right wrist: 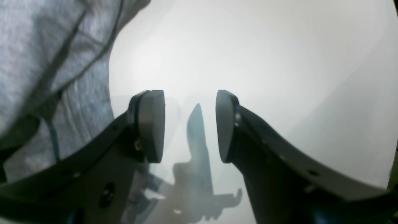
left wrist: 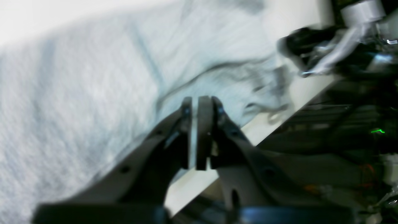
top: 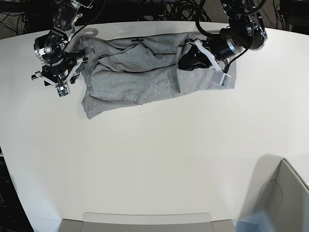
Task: Fold the T-shirt properly
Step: 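Grasp the shirt's side edge with the left gripper and fold it inward, then grasp the strip's other end with the right gripper and fold it inward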
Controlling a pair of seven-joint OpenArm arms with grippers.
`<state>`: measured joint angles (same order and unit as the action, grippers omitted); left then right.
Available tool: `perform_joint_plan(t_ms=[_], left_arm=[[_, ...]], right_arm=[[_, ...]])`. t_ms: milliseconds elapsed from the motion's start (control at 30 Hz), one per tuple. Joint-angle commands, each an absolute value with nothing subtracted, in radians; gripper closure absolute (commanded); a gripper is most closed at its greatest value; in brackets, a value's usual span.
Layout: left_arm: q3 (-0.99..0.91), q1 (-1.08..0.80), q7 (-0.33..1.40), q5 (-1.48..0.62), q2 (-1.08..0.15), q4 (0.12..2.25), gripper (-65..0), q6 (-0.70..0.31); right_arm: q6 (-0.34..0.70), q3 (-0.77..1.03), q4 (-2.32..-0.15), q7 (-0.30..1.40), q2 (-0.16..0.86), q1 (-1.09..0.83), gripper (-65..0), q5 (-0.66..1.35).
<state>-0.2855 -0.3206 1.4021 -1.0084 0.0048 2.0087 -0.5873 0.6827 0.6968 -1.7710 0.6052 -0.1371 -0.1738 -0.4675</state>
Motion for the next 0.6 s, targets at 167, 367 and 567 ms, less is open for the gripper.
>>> perform_joint_plan(t_ms=[167, 367, 567], left_arm=[[-0.484, -0.314, 1.396, -1.059, -0.016, 2.005, 0.0, -0.585], [-0.588, -0.314, 1.396, -1.059, -0.042, 1.977, 0.0, -0.585], [-0.584, -0.314, 1.396, -1.059, -0.068, 1.914, 0.0, -0.585]], right_arm=[[0.698, 0.697, -1.854, 0.593, -0.15, -0.15, -27.1, -0.384], [0.698, 0.581, -2.008, 0.668, -0.151, -0.203, -27.1, -0.22], [0.698, 0.539, -2.066, 0.997, -0.137, -0.196, -27.2, -0.015]])
